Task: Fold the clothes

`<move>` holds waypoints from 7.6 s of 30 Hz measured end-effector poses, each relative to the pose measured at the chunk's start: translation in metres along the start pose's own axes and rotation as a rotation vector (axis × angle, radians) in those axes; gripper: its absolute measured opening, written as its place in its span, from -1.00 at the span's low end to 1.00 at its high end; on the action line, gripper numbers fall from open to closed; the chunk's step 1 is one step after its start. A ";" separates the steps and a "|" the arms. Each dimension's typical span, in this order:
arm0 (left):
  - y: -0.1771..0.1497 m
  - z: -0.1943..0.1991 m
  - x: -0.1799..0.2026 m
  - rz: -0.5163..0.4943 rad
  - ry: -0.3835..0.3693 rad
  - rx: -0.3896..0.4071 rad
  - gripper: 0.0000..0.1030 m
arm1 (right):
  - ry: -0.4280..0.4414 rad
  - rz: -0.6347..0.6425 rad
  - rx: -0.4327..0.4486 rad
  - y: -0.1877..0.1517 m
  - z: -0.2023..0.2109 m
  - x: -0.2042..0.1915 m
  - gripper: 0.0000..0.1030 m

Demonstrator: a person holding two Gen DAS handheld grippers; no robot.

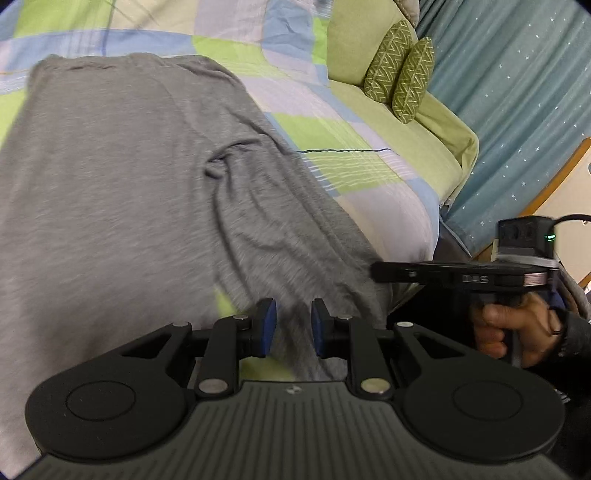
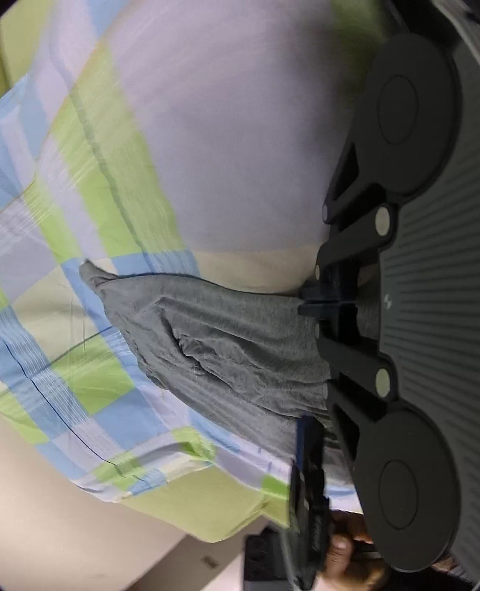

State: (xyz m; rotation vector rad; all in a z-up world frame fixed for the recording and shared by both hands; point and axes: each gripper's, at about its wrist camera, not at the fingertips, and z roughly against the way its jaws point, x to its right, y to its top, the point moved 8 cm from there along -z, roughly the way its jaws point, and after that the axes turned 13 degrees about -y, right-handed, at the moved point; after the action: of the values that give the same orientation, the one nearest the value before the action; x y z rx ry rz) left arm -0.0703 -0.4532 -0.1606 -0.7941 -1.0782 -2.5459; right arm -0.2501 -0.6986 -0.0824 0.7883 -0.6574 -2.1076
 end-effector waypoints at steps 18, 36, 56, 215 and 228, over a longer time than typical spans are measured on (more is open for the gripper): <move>0.042 0.002 -0.024 -0.038 0.104 0.114 -0.01 | -0.211 0.318 0.085 -0.011 0.051 -0.028 -0.93; 0.089 -0.058 -0.029 -0.717 0.682 -0.099 -0.86 | -0.123 -0.014 0.134 -0.007 0.038 0.024 -0.25; 0.076 0.014 -0.063 -0.479 0.571 0.013 -0.86 | 0.008 0.110 0.169 0.128 -0.073 0.002 -0.03; -0.008 -0.047 0.054 0.151 0.254 0.242 -1.00 | -0.022 0.156 0.013 -0.026 0.031 0.019 -1.00; -0.037 0.031 0.044 0.241 0.254 0.359 -1.00 | -0.009 0.337 -0.009 -0.039 0.031 -0.012 -0.45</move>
State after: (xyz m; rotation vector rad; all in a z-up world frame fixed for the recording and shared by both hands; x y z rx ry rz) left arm -0.1104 -0.4066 -0.1387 -0.4595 -1.2212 -2.1006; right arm -0.2850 -0.6612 -0.0837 0.6155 -0.7302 -1.8068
